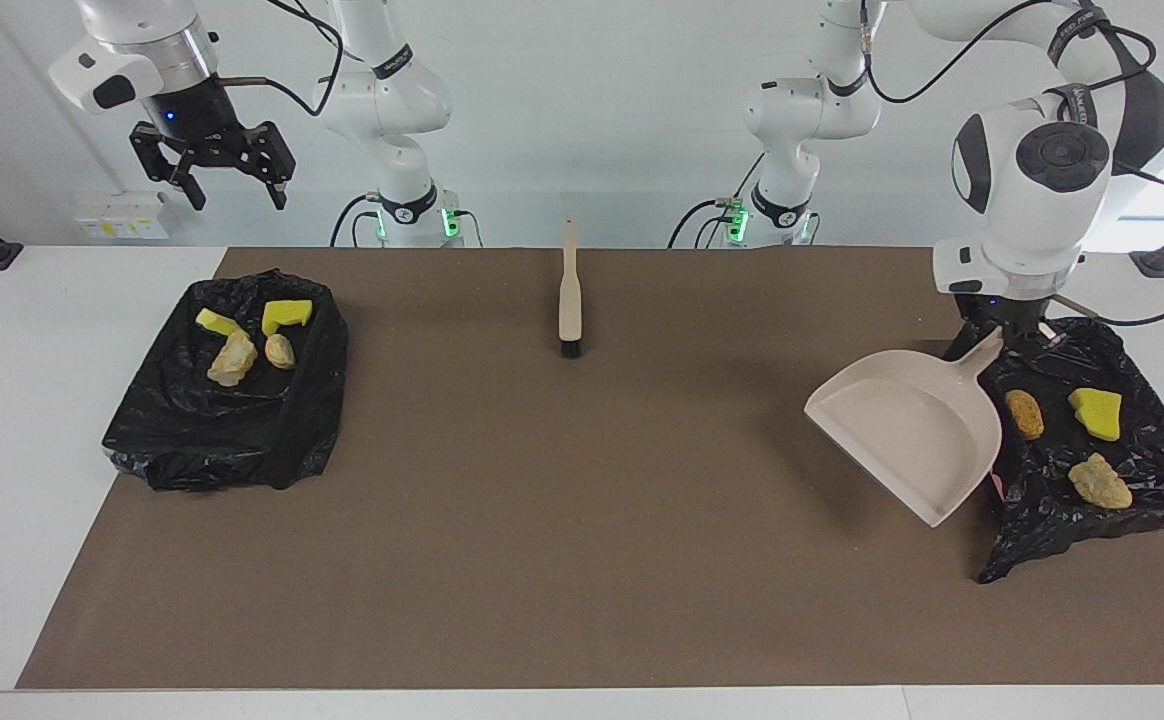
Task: Sweep and dump trash in bin
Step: 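Bring the emptied dustpan back toward the table center with the left gripper, then set the dustpan down on the table and open the left gripper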
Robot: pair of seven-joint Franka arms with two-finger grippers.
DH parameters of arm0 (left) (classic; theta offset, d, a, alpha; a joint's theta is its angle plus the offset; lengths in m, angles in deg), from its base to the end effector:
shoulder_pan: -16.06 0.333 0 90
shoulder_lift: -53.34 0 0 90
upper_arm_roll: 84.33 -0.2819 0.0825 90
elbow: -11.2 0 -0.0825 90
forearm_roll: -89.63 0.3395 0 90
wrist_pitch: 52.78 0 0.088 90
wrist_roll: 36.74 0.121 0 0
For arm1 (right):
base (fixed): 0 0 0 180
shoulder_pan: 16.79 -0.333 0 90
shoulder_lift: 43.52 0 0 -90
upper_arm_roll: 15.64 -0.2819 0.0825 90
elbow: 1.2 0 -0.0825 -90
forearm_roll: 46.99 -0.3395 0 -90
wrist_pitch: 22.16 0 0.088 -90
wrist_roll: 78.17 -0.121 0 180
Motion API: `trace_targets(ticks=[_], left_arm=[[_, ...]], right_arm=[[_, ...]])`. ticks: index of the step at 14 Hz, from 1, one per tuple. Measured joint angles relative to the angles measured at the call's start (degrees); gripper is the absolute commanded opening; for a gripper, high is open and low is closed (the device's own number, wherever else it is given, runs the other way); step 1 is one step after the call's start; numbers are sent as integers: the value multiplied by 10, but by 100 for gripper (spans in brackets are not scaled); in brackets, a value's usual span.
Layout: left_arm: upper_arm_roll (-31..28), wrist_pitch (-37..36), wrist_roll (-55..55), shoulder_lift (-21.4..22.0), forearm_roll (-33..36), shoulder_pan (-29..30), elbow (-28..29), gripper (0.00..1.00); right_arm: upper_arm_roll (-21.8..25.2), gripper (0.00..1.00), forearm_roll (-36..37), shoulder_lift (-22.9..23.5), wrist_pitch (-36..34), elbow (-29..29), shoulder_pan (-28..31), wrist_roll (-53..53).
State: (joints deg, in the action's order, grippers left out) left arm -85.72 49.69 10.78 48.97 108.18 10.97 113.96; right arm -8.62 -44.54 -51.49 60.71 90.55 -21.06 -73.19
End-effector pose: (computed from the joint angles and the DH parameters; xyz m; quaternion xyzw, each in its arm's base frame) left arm 0.5328 -0.0031 0.4639 -0.8713 0.4633 0.0957 0.1304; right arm 0.4565 -0.0319 0.6195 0.9997 0.0176 -0.0093 0.0122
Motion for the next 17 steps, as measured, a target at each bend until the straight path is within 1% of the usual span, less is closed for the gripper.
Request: trace_targets(ticks=[3, 5, 7, 10, 13, 17], left_arm=[[1, -6, -143, -2, -68, -31, 10, 0], [1, -6, -240, -15, -120, -61, 9, 0], [2, -5, -327, -42, -145, -104, -4, 0], [3, -5, -446, -93, -186, -178, -48, 0], [4, -5, -560, -136, -198, -250, -90, 0], [3, -5, -639, -155, -212, -315, -108, 0]], right_arm=[[11, 100, 1, 15, 0, -5, -14, 0], [11, 100, 1, 33, 0, -23, -14, 0], [11, 100, 1, 43, 0, -37, -17, 0], [12, 100, 1, 42, -2, -43, -16, 0], [13, 100, 1, 40, -8, -43, -16, 0], [13, 100, 1, 40, -8, -42, -16, 0]])
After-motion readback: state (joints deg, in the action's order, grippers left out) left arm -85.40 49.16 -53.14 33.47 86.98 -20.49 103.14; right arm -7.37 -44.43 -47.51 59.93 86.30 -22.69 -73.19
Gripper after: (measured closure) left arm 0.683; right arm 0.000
